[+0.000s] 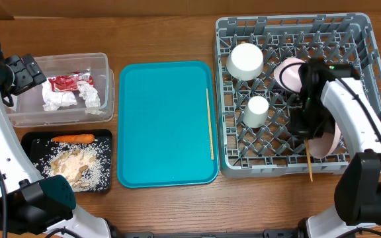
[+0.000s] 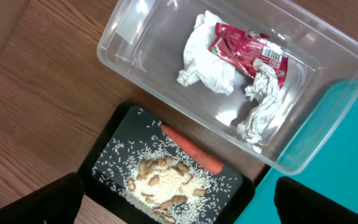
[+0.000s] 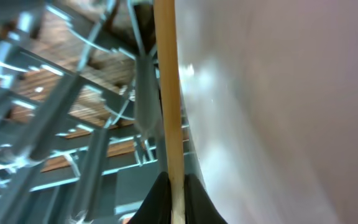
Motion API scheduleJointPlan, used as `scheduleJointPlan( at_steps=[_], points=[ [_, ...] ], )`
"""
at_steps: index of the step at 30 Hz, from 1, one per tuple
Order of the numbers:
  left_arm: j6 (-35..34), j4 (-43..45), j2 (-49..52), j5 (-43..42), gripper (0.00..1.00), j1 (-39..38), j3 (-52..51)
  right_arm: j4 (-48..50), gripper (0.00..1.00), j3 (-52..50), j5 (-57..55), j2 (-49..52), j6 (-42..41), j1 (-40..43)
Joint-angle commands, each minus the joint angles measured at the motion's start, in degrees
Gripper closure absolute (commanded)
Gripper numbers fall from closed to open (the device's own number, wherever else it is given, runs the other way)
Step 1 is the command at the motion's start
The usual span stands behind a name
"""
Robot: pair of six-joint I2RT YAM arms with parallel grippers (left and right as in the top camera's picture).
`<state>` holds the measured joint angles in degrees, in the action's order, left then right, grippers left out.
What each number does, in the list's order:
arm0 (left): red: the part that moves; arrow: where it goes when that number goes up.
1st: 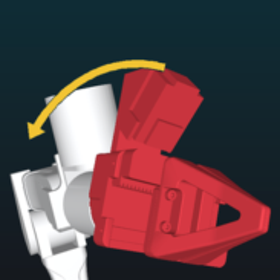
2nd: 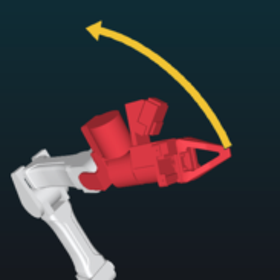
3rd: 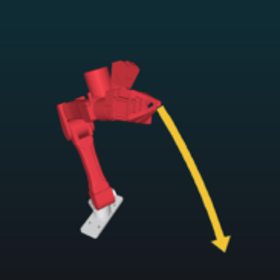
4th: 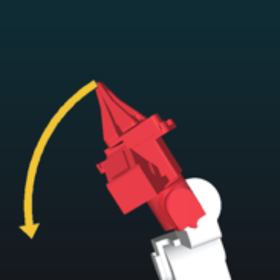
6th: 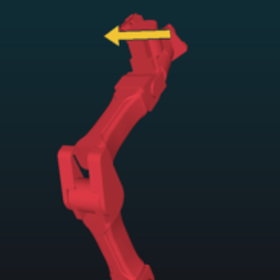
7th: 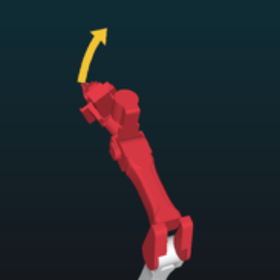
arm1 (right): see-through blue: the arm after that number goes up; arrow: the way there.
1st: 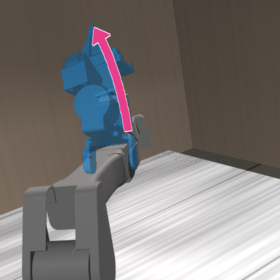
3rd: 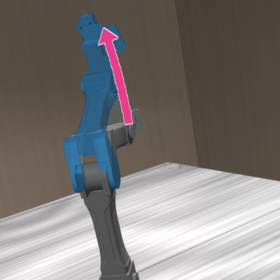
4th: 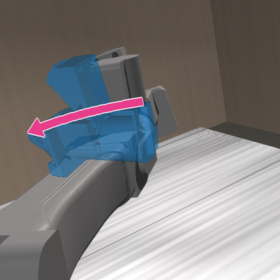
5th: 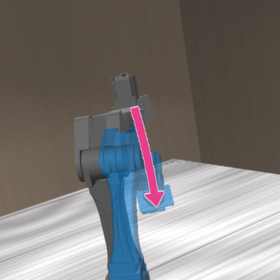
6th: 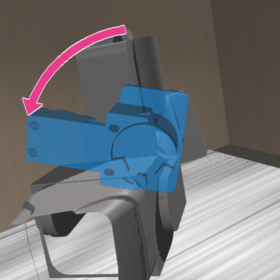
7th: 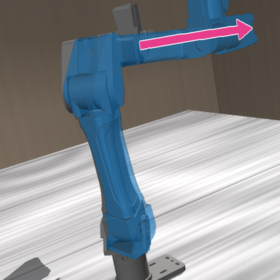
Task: Sort waste into correct bins and load items into the dishwasher
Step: 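Lower the chopstick upright between the rack tines beside the white plate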
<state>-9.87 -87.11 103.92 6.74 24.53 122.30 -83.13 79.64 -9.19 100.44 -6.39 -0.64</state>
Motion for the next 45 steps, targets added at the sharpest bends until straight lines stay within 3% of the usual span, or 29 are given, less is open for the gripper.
scheduleJointPlan(
  at_steps=[1,12,31,45],
  points=[
    [0.9,0.0,-0.9,0.7,0.00,0.0,1.2,-2.1,0.96,5.6,-1.3,-1.4,-2.1,0.7],
    [0.9,0.0,-0.9,0.7,0.00,0.0,1.2,-2.0,0.96,6.4,2.8,-1.4,-2.0,0.7],
    [0.9,0.0,-0.9,0.7,0.00,0.0,1.2,-2.4,0.96,6.3,14.0,-1.4,6.9,0.7],
    [0.9,0.0,-0.9,0.7,0.00,0.0,1.2,0.1,0.96,6.1,14.3,-1.4,8.2,0.7]
  ],
)
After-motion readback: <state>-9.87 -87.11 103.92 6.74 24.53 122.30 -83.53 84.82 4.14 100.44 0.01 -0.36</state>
